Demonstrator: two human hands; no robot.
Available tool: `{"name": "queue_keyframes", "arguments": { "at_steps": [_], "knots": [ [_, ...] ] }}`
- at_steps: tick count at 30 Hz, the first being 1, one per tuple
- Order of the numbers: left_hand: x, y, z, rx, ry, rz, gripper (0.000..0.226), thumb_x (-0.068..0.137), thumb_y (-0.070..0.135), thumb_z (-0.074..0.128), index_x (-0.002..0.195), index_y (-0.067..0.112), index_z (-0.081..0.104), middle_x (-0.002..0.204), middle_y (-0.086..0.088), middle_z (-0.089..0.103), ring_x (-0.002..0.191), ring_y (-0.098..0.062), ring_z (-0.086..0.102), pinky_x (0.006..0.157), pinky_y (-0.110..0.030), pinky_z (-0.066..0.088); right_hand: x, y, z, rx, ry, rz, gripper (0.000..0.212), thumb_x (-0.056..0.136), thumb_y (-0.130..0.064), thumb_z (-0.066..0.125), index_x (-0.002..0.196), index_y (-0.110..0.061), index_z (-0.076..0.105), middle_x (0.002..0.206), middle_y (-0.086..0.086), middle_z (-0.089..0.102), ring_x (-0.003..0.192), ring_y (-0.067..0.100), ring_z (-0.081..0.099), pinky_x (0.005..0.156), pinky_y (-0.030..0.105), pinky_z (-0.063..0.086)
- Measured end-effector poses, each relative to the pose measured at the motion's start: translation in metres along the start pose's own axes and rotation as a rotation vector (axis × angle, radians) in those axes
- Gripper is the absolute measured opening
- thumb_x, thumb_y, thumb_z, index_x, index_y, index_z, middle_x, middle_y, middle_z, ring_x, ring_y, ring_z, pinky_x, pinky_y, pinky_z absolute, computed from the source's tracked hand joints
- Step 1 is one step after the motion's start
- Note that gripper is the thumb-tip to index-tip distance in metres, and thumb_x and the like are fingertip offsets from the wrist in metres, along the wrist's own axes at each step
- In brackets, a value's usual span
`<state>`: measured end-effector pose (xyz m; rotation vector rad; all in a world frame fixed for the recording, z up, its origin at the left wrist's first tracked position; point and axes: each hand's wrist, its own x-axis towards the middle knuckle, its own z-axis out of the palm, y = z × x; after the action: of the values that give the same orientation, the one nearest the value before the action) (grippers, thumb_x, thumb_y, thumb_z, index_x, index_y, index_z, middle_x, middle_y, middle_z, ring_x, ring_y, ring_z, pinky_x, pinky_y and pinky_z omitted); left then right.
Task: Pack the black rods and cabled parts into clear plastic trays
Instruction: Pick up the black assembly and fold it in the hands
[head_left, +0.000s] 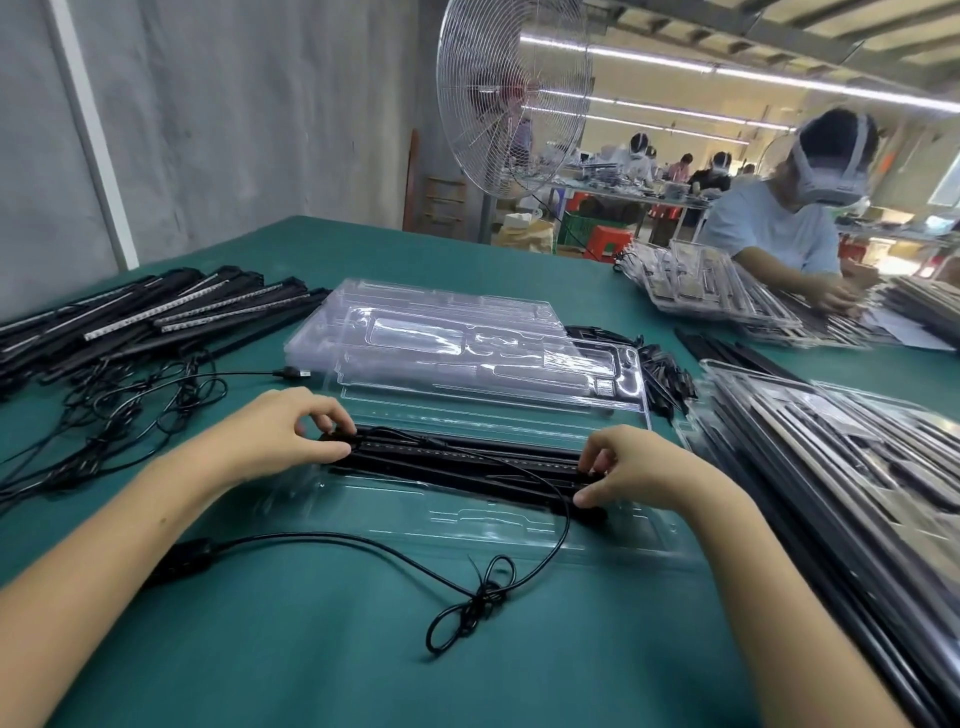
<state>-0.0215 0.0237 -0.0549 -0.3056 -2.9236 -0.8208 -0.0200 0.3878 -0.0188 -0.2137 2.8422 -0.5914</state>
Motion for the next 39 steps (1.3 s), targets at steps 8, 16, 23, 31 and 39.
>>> {"name": "queue_keyframes", "arguments": {
  "at_steps": [8, 16, 23, 31, 39],
  "knots": [
    [-0.002, 0.005, 0.004, 0.090, 0.018, 0.017, 0.013, 0.083, 0.044, 0.063, 0.080, 0.055, 0.057, 0.090, 0.029, 0.058, 0.089, -0.001, 0.044, 0.082, -0.031, 0.044, -0.003, 0.000, -0.004, 0.012, 0.045, -0.018, 0.010, 0.080, -0.020, 0.073, 0.084, -0.022, 0.064, 0.084, -0.007, 0.063, 0.078, 0.010, 0.060, 0.068, 0.023, 0.051],
    [-0.003, 0.013, 0.018, 0.082, 0.074, -0.078, 0.014, 0.082, 0.049, 0.063, 0.083, 0.041, 0.052, 0.092, 0.015, 0.049, 0.099, -0.013, 0.037, 0.086, -0.031, 0.035, -0.005, 0.018, -0.018, 0.157, 0.301, 0.200, 0.012, 0.086, -0.001, 0.059, 0.082, -0.009, 0.066, 0.069, 0.003, 0.063, 0.057, 0.013, 0.058, 0.047, 0.020, 0.045],
    [-0.004, 0.012, 0.016, 0.058, 0.055, -0.127, 0.018, 0.083, 0.044, 0.065, 0.085, 0.041, 0.048, 0.097, 0.009, 0.047, 0.104, -0.014, 0.036, 0.090, -0.032, 0.035, -0.002, 0.025, -0.015, 0.173, 0.195, 0.249, 0.013, 0.083, 0.000, 0.066, 0.073, -0.009, 0.067, 0.067, 0.004, 0.061, 0.058, 0.013, 0.054, 0.055, 0.019, 0.046],
    [-0.006, 0.014, 0.012, 0.053, 0.098, -0.074, 0.020, 0.076, 0.044, 0.073, 0.080, 0.037, 0.055, 0.090, 0.013, 0.057, 0.098, -0.015, 0.050, 0.085, -0.033, 0.044, -0.003, 0.023, -0.009, 0.146, 0.232, 0.191, 0.020, 0.079, 0.012, 0.060, 0.082, -0.005, 0.070, 0.078, 0.008, 0.066, 0.072, 0.018, 0.059, 0.068, 0.023, 0.046],
    [-0.006, 0.018, 0.011, 0.152, 0.046, -0.024, 0.017, 0.082, 0.043, 0.067, 0.086, 0.037, 0.052, 0.096, 0.009, 0.057, 0.099, -0.017, 0.047, 0.088, -0.035, 0.043, -0.002, 0.024, -0.007, 0.084, 0.241, 0.200, 0.018, 0.082, 0.005, 0.061, 0.075, -0.010, 0.068, 0.079, 0.008, 0.066, 0.072, 0.017, 0.060, 0.062, 0.022, 0.049]
  ]
}}
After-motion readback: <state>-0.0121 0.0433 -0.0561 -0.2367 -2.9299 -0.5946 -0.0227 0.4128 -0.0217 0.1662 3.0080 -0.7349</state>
